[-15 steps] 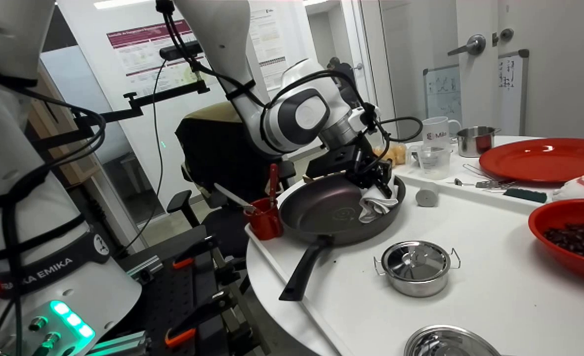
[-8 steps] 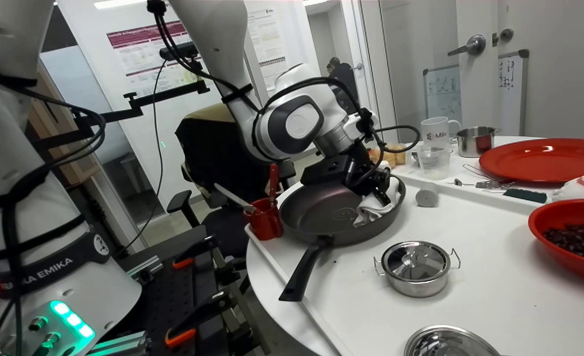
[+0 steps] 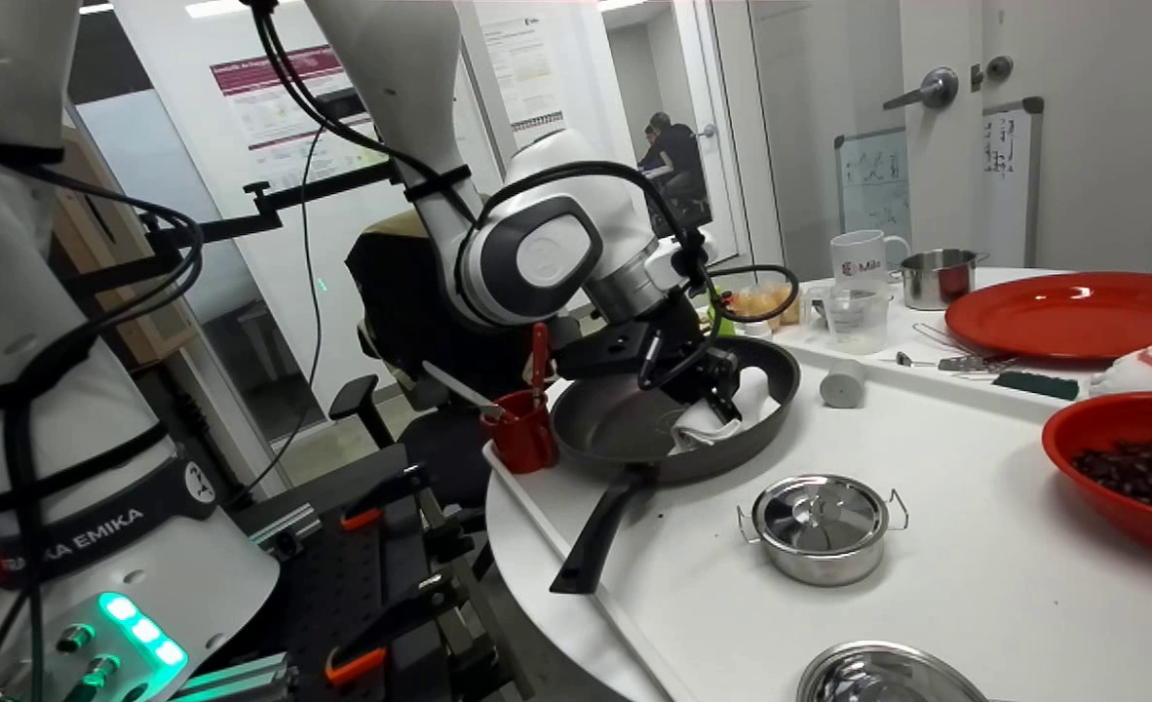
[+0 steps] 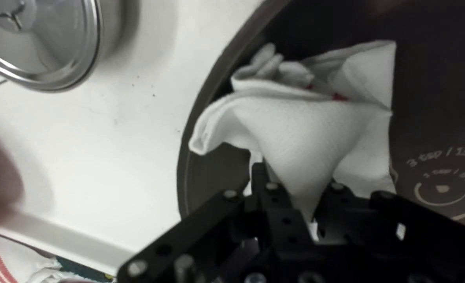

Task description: Wipe the pan with the white towel

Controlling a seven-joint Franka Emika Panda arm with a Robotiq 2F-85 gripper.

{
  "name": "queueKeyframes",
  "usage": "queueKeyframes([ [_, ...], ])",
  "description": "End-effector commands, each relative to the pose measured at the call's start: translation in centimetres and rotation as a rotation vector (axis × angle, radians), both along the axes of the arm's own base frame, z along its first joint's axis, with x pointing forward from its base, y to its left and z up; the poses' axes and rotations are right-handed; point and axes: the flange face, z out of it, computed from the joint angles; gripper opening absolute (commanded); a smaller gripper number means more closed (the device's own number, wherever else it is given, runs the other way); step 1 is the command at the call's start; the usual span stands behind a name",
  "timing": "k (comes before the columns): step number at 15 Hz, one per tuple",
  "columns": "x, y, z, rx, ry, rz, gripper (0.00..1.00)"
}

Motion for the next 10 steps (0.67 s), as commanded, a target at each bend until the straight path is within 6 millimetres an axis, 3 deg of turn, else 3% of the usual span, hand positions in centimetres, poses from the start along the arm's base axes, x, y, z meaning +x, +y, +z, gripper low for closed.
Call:
queueKeyframes([
  [1,-2.9,1.5,0.9,0.015,0.055,0.07,0.09],
  [10,-6.5,7.4,-0.8,0.039,0.145,0.245,0.08],
])
